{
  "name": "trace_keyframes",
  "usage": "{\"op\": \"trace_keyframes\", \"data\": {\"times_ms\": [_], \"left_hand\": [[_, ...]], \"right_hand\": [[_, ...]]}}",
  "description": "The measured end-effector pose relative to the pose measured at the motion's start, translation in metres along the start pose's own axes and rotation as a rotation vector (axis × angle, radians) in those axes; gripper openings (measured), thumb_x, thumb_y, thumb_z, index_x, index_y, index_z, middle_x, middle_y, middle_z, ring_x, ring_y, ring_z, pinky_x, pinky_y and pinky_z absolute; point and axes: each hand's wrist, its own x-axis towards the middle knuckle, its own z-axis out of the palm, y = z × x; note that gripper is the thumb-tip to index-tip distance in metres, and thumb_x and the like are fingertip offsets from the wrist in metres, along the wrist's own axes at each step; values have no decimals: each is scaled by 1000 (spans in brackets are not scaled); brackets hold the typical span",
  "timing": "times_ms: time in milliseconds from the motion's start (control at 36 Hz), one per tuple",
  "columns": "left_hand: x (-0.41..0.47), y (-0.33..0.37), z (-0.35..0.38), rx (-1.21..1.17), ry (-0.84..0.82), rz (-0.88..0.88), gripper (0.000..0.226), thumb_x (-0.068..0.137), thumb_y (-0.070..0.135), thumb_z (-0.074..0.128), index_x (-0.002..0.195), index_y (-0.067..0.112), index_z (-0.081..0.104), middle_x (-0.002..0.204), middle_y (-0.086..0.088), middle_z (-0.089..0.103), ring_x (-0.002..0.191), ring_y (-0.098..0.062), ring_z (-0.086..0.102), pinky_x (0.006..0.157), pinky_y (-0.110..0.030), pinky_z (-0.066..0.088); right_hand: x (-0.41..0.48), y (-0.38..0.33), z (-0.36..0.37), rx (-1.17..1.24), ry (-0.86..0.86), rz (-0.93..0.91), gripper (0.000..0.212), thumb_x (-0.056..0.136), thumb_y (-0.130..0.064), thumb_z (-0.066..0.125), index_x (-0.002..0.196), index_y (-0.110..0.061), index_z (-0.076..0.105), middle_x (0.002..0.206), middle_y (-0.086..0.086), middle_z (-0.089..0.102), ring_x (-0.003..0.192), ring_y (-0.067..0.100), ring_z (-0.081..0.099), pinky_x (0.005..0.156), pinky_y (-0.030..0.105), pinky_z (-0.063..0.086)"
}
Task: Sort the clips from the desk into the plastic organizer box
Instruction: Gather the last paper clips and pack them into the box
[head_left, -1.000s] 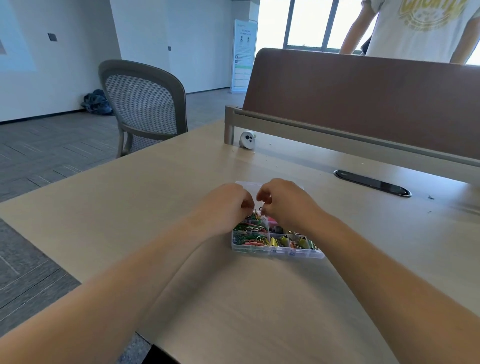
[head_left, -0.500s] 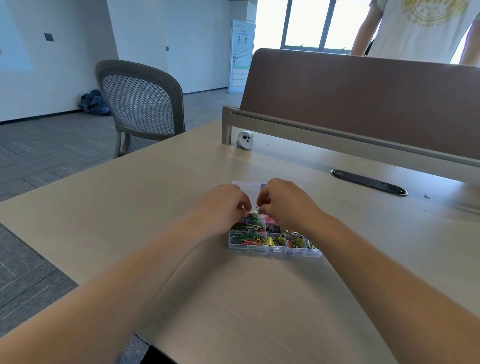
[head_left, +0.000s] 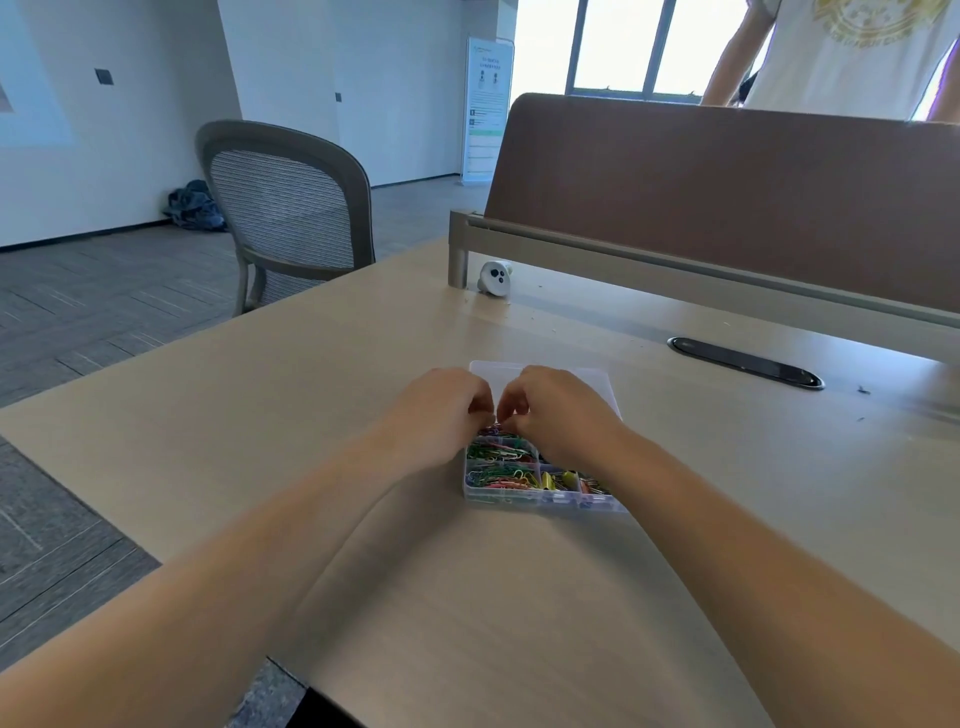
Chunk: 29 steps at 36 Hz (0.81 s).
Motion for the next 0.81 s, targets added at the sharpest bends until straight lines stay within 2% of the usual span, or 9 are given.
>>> {"op": "trace_keyframes", "data": {"times_ms": [194,389,528,667,806], "left_hand": [[-2,-1,2,14,-7,16,15,89,20,59,96,18,72,95,-1,64,88,-19,58,74,-31,46],[-8,16,-8,-22,40,57,16,94,20,54,99,15,69,92,1,58,84,-14,51,73,-26,38],[-16,50,-14,-33,28,96,17,94,22,53,97,17,68,94,0,62,83,-15,53,73,-27,41],[-30,98,-16,-65,14,177,14,92,20,53,89,20,67,81,8,54,81,-13,56,69,-24,38],[-45,149,-5,-130,-35,249,10,91,27,58,83,25,63,90,8,63,82,-12,58,69,-26,42]], "right_hand": [[0,4,2,18,-17,20,21,91,-14,61,104,-21,76,100,-2,74,81,11,63,83,23,50],[-18,7,-16,33,50,22,18,94,-19,57,102,-20,73,100,-4,70,84,11,60,77,24,46],[-50,15,-41,-5,61,94,19,95,-21,54,98,-19,73,96,-2,69,84,15,61,79,31,51],[-101,34,-70,-19,65,182,18,95,-26,54,98,-20,71,95,-3,68,84,15,60,79,32,52],[-159,61,-89,-32,41,288,17,94,-29,55,97,-23,71,97,-4,68,86,15,60,80,33,51]]}}
